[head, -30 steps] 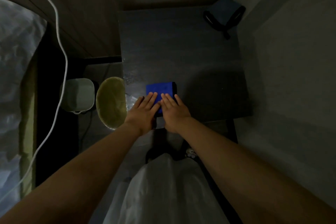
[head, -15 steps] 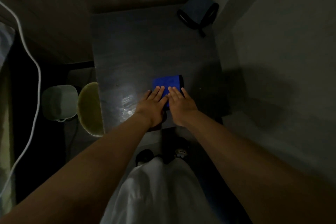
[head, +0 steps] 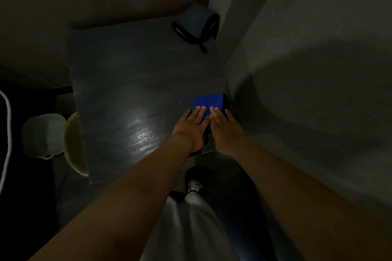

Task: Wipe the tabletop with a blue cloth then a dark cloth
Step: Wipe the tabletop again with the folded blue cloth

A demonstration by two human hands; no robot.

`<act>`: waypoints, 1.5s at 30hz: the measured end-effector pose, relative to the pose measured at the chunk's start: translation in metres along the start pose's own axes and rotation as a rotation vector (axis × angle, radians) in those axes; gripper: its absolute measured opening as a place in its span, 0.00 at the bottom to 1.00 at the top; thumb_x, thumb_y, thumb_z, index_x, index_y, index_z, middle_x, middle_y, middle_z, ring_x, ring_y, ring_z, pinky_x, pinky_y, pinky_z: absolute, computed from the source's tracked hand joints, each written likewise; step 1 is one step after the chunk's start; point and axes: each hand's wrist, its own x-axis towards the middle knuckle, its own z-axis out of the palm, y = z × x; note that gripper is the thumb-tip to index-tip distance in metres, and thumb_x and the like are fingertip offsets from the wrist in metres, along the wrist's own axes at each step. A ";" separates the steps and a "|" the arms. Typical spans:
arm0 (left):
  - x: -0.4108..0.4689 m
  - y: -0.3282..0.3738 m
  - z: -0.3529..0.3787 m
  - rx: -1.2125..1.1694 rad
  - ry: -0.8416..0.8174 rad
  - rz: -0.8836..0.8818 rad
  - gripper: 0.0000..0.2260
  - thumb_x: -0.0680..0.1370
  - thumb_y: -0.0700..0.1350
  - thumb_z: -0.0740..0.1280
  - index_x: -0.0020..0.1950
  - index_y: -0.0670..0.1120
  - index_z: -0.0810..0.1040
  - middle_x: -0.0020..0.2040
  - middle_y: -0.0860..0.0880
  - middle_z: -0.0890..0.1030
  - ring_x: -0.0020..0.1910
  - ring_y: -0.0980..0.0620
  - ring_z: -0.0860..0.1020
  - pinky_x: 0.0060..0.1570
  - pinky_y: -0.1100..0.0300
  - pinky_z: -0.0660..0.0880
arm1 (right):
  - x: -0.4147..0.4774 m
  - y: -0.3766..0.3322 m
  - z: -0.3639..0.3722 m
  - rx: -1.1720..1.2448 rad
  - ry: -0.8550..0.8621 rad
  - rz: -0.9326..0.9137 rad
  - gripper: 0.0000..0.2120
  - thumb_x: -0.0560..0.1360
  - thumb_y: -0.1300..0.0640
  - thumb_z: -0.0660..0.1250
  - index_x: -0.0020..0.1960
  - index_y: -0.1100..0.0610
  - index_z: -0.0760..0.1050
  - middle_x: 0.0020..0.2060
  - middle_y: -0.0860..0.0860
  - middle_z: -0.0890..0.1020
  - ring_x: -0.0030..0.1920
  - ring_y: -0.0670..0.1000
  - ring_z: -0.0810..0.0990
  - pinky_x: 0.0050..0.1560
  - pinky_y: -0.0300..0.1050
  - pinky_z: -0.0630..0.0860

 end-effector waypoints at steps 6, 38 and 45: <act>0.011 0.022 -0.008 0.019 -0.033 0.026 0.32 0.81 0.56 0.52 0.79 0.46 0.42 0.78 0.42 0.37 0.77 0.46 0.38 0.75 0.50 0.39 | -0.006 0.024 0.008 0.020 -0.034 0.012 0.39 0.78 0.51 0.61 0.79 0.59 0.41 0.78 0.56 0.40 0.78 0.53 0.38 0.77 0.54 0.38; -0.015 -0.064 -0.004 0.000 -0.055 -0.036 0.34 0.80 0.53 0.56 0.79 0.46 0.40 0.78 0.45 0.38 0.77 0.48 0.38 0.76 0.49 0.40 | 0.038 -0.078 -0.037 0.109 -0.069 0.141 0.35 0.81 0.50 0.55 0.79 0.61 0.40 0.78 0.59 0.39 0.78 0.58 0.37 0.76 0.56 0.37; 0.015 -0.072 -0.036 -0.069 -0.042 -0.039 0.32 0.81 0.52 0.55 0.79 0.47 0.42 0.79 0.46 0.40 0.78 0.50 0.41 0.76 0.51 0.41 | 0.063 -0.044 -0.057 0.099 -0.065 0.134 0.35 0.81 0.50 0.55 0.79 0.60 0.40 0.78 0.58 0.39 0.78 0.56 0.38 0.77 0.56 0.38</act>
